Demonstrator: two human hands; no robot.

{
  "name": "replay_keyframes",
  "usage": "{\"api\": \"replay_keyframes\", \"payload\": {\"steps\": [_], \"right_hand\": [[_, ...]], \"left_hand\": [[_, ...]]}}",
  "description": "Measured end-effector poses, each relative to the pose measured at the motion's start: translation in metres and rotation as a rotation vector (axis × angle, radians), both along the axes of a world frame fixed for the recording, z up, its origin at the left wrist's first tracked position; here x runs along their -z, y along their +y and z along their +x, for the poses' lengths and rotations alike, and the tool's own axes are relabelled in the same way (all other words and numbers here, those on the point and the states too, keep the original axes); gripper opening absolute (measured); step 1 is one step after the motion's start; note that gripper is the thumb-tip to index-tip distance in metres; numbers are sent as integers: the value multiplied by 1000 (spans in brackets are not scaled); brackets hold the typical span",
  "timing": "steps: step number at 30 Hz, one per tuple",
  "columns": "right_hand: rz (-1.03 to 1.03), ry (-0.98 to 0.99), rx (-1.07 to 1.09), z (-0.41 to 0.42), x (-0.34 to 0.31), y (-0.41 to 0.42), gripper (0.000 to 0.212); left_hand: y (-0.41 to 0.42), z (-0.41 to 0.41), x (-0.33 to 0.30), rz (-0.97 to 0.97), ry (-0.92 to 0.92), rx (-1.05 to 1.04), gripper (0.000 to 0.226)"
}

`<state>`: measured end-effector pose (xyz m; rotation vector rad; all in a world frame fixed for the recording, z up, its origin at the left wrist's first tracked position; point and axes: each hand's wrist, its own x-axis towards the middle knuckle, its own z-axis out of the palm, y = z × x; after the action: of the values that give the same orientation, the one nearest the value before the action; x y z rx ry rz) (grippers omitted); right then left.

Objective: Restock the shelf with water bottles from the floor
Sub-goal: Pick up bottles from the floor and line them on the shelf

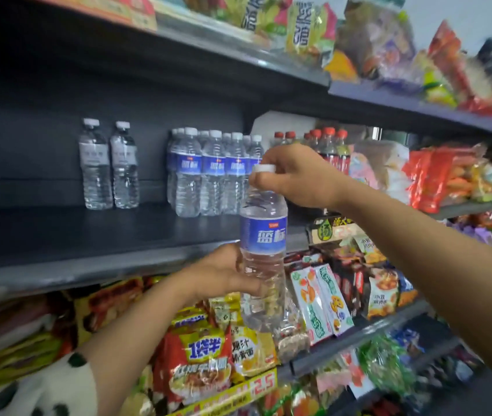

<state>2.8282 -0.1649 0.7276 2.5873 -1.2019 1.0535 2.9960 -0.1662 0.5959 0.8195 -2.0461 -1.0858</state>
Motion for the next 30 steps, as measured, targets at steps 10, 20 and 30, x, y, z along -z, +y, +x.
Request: {"api": "replay_keyframes", "payload": {"steps": [10,20,30], "right_hand": [[-199,-119,-4,57,-68,-114,36],[-108,-34,-67,108,-65,-214,48],[-22,-33,-114,114,-68,-243,48]], "left_hand": [[-75,45,-74,-143,-51,-501,45],[-147,72,-66,-113,-51,-688,29],[-170,77,-60,-98,-69,-727,30]]}}
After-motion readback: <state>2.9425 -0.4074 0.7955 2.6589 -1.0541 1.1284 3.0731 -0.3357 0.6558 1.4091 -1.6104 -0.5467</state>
